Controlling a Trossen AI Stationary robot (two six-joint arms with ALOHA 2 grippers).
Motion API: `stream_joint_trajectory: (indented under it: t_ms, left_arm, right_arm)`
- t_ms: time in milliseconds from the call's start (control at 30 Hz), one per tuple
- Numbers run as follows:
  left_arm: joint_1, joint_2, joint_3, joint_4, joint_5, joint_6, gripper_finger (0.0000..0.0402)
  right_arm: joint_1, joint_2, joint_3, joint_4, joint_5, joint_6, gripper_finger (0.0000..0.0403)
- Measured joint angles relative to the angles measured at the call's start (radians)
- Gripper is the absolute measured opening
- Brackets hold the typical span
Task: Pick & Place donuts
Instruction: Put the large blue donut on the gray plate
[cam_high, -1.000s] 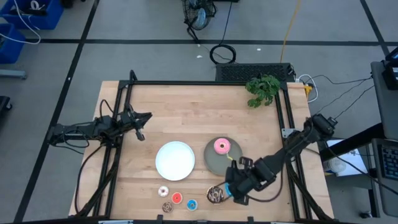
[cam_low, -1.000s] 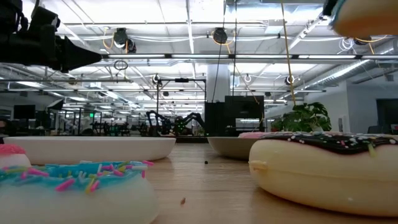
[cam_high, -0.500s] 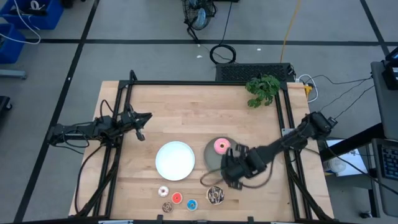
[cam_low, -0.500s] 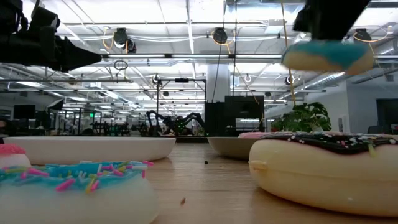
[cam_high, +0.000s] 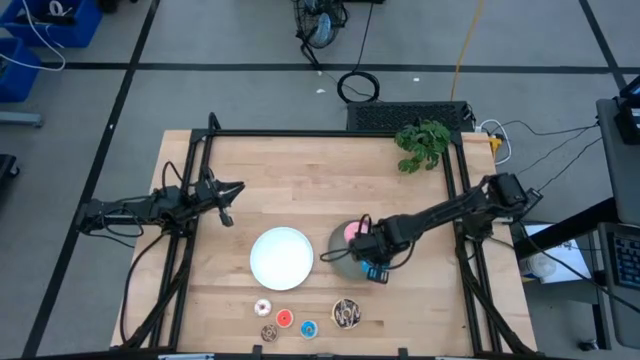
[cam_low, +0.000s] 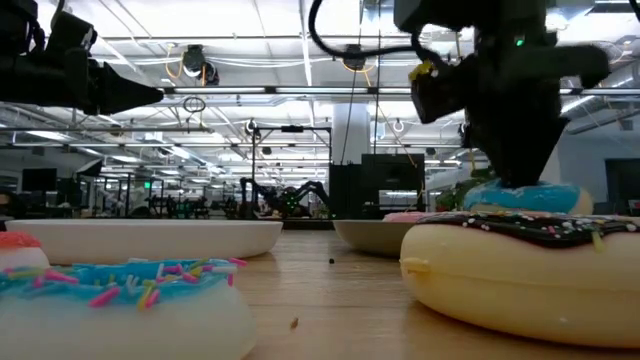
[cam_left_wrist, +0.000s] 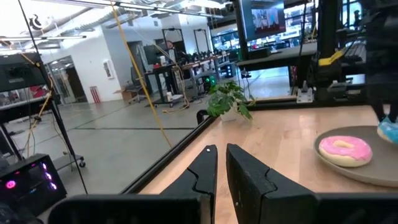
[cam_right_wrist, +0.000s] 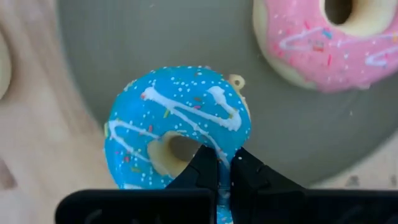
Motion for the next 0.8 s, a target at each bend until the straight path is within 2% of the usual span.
stream_joint_trajectory:
  t_ms: [433, 533, 800]
  left_arm:
    - [0.0, 0.0, 0.0, -0.002, -0.001, -0.003, 0.0042]
    - [0.0, 0.0, 0.0, -0.002, -0.001, -0.003, 0.0042]
    - [0.0, 0.0, 0.0, -0.003, -0.002, -0.003, 0.0042]
  right_arm:
    - [-0.056, 0.0, -0.044, 0.024, -0.007, -0.027, 0.0009]
    - [-0.056, 0.0, -0.044, 0.028, -0.007, -0.023, 0.0029]
    - [-0.055, 0.0, -0.044, 0.05, -0.009, -0.014, 0.0121]
